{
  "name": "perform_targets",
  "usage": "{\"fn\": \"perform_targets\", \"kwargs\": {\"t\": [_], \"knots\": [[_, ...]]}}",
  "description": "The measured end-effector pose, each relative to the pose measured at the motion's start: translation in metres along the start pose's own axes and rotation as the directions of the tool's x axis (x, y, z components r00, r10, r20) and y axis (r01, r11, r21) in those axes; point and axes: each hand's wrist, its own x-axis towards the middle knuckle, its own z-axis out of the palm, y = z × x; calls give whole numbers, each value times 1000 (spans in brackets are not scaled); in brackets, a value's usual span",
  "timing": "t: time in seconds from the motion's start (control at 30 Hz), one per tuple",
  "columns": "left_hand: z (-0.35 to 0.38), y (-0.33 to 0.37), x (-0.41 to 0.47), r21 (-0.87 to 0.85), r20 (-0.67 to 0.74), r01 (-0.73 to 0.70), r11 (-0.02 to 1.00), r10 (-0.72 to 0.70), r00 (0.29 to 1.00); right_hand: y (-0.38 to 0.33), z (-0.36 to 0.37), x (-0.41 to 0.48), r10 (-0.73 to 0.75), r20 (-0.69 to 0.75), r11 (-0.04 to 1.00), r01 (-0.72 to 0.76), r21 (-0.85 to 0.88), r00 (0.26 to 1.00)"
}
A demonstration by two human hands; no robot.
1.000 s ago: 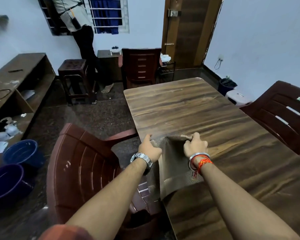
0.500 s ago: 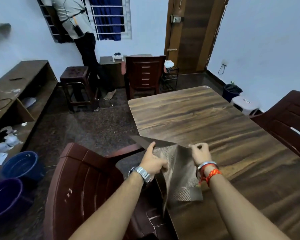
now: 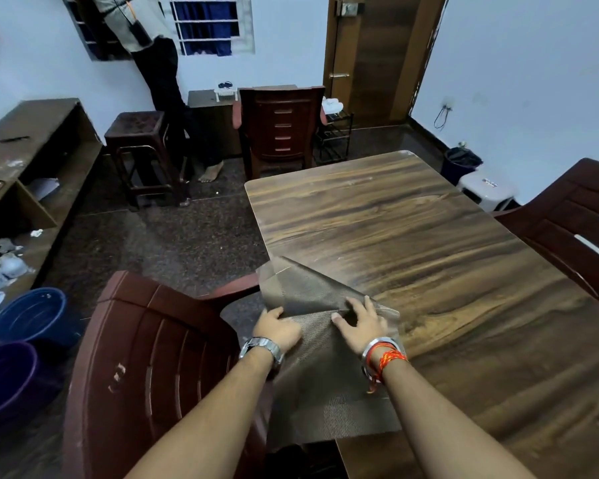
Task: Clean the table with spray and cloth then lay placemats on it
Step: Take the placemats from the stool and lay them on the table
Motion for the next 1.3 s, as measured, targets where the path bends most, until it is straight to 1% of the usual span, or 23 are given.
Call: {"fn": "perform_targets", "kwargs": {"t": [0.03,0.1,0.13,0.2,0.33,0.4,0.47,0.53,0.57,0.67,0.77,0.8,0.83,0.87,0.9,0.93,0.97,1.0,1.03,1.1,1.17,1.2,1.3], "knots": [[-5,-2,-3,-4,-49,2,1000,-3,999,4,2,1,56,-88,998,-53,39,995],[-14,-9,-6,36,-119,-22,999,26,993,11,-2,4,262,-271,957,-215,192,926],[-15,-15,-4,54,-138,-35,998,42,990,17,-5,8,360,-282,922,-293,253,890],[-15,-25,0,60,-126,-39,997,46,991,27,-10,17,453,-199,870,-381,314,869],[-13,-24,-2,-16,-129,-40,999,38,991,34,-26,31,456,-78,805,-373,460,887],[-14,-23,-2,7,-152,-73,997,73,986,34,-33,35,458,-40,780,-380,497,888],[-16,-19,0,4,-166,-132,991,131,977,26,-43,38,386,-95,785,-272,556,918],[-15,-9,2,-62,-178,-184,981,171,969,15,-57,42,318,-242,769,-100,632,917],[-14,-2,2,-110,-188,-205,973,182,965,8,-67,42,281,-331,760,2,650,901],[-10,11,3,-221,-225,-278,935,228,947,-10,-101,37,187,-569,766,244,595,801],[-6,13,0,-277,-251,-351,894,285,925,-18,-123,33,87,-704,709,452,540,705],[-3,10,0,-288,-234,-352,890,291,928,-16,-124,32,63,-723,694,490,527,688],[0,6,2,-289,-190,-319,902,273,943,-9,-121,32,43,-714,711,481,513,699],[5,-1,3,-275,-118,-247,929,223,968,0,-115,34,25,-673,775,411,480,739],[10,-8,4,-219,-29,-148,964,145,989,11,-105,35,19,-607,871,285,401,795],[16,-16,5,-92,52,-55,994,60,997,23,-93,36,17,-528,952,148,268,849],[22,-24,6,81,111,4,997,-13,994,32,-80,34,22,-461,992,38,121,887],[28,-34,7,223,143,10,975,-43,989,37,-68,30,25,-409,999,-32,-11,912],[33,-41,6,300,162,-8,954,-42,986,40,-57,25,2,-354,991,-49,-124,935],[43,-50,4,348,169,-42,937,-19,985,39,-32,14,-101,-146,955,54,-292,984],[53,-57,3,379,183,-62,924,-9,983,38,-4,1,-102,77,924,123,-361,992],[56,-58,2,391,195,-75,917,-3,981,38,8,-5,-71,146,920,122,-373,987],[63,-59,2,403,224,-153,902,65,972,42,35,-16,2,202,917,79,-391,979]]}}
